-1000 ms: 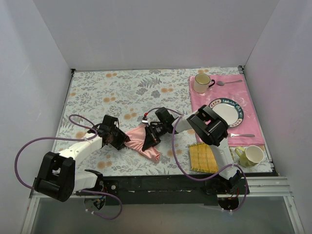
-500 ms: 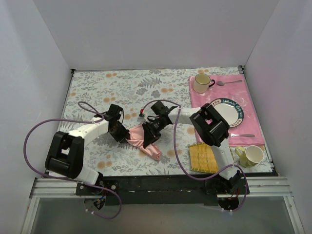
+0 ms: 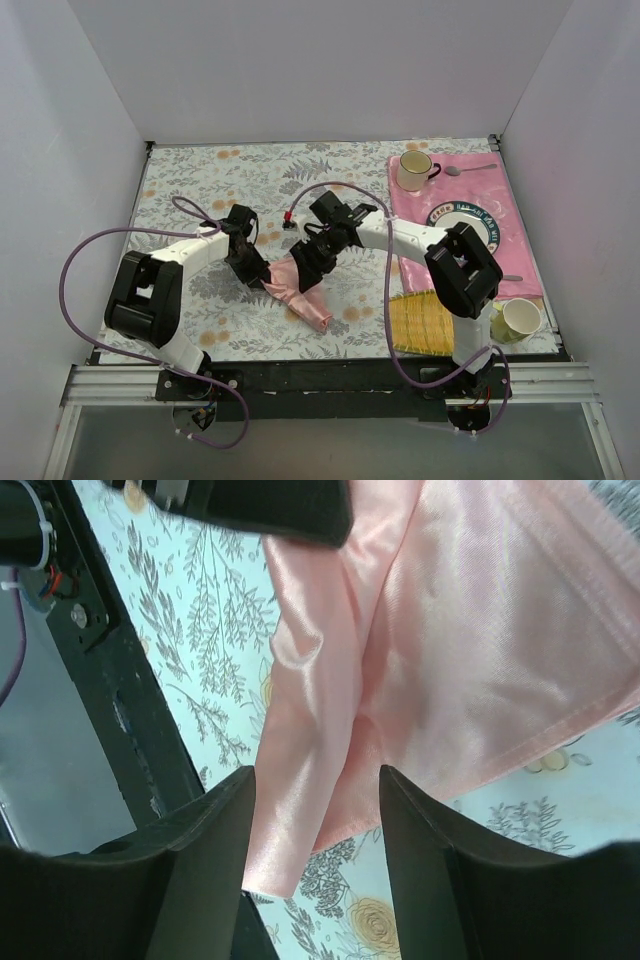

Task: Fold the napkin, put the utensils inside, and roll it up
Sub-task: Roll the napkin with the utensil

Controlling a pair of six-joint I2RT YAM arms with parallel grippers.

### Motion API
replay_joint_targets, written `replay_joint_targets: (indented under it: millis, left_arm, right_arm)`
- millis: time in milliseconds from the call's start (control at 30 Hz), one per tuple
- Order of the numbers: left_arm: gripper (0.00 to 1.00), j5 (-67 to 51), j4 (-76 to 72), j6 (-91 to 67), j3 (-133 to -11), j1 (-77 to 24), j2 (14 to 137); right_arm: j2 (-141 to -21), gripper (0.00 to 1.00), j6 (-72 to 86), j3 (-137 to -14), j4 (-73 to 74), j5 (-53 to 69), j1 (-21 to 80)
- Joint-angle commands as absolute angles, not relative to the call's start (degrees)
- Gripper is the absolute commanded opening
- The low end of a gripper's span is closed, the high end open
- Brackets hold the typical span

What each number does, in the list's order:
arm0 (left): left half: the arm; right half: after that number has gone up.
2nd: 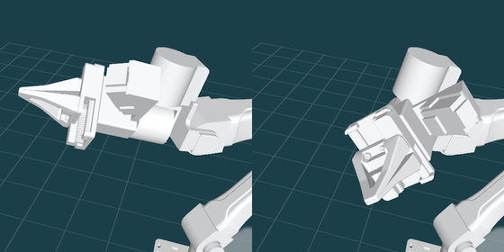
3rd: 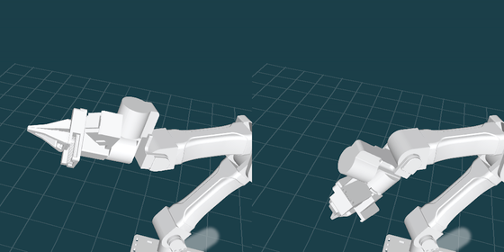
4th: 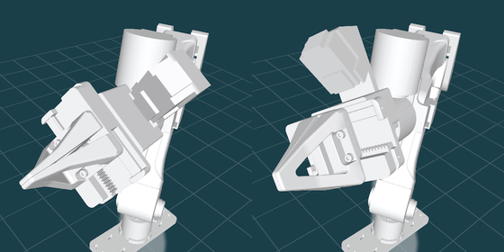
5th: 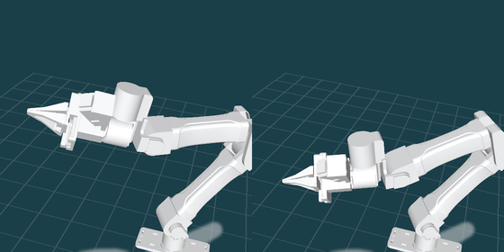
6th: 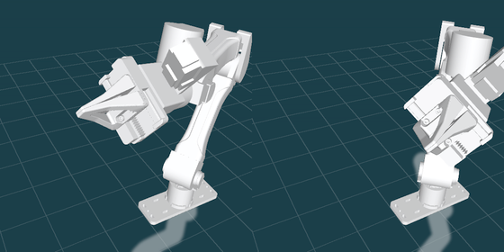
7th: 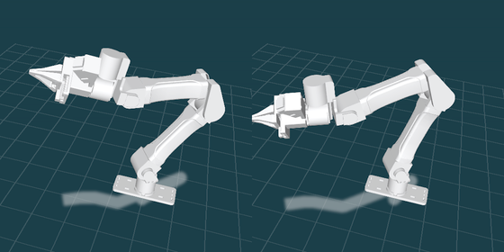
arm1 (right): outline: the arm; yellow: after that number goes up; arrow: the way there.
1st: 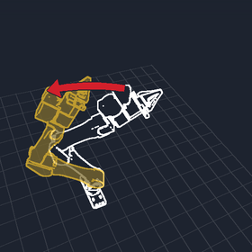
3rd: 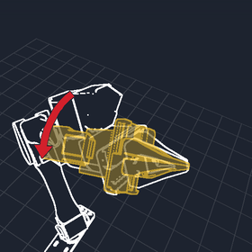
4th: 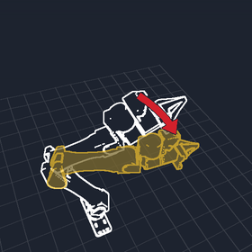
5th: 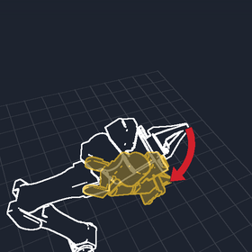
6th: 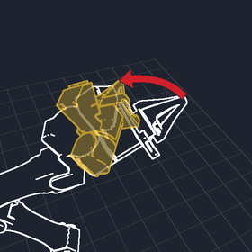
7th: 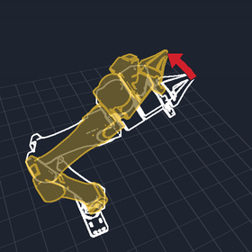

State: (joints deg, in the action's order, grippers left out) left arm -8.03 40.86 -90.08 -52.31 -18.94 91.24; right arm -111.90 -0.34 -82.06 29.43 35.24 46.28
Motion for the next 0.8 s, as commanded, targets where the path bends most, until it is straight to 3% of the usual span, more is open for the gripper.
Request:
replay_joint_targets:
  millis: [0,67,100,133,200,367,467,533,767]
  left_arm:
    - [0.00,-7.6,44.3,-88.8,-52.1,-19.2,93.4]
    - [0.00,-7.9,44.0,-89.5,-51.9,-19.2,93.6]
    - [0.00,-8.1,43.9,-89.8,-51.7,-19.2,93.5]
    - [0.00,-8.3,43.6,-90.1,-51.5,-19.2,93.5]
    - [0.00,-8.3,43.4,-90.6,-51.2,-19.2,93.6]
    - [0.00,-7.6,43.4,-90.6,-51.1,-19.2,93.3]
    - [0.00,-6.7,43.9,-90.3,-51.3,-19.2,93.3]
    - [0.00,-6.2,44.1,-90.2,-51.4,-19.2,93.3]
    - [0.00,-4.9,44.4,-88.6,-51.9,-19.2,93.9]
  right_arm:
    - [-107.5,0.61,-1.1,-75.9,28.5,34.6,48.6]
    - [-106.1,0.60,-1.0,-73.9,28.1,35.0,49.0]
    - [-105.6,0.69,-0.8,-73.0,28.0,35.0,49.4]
    - [-105.2,0.93,-0.8,-70.7,27.8,34.9,49.8]
    - [-103.7,0.98,-0.4,-68.5,26.4,34.5,50.4]
    - [-101.9,0.91,-0.4,-64.3,25.4,28.1,51.1]
    - [-101.3,0.80,-0.5,-63.8,25.4,25.5,51.1]
    - [-101.3,0.62,-0.7,-63.5,25.0,25.7,51.1]
    - [-100.7,0.35,-1.0,-60.5,24.0,22.9,51.1]
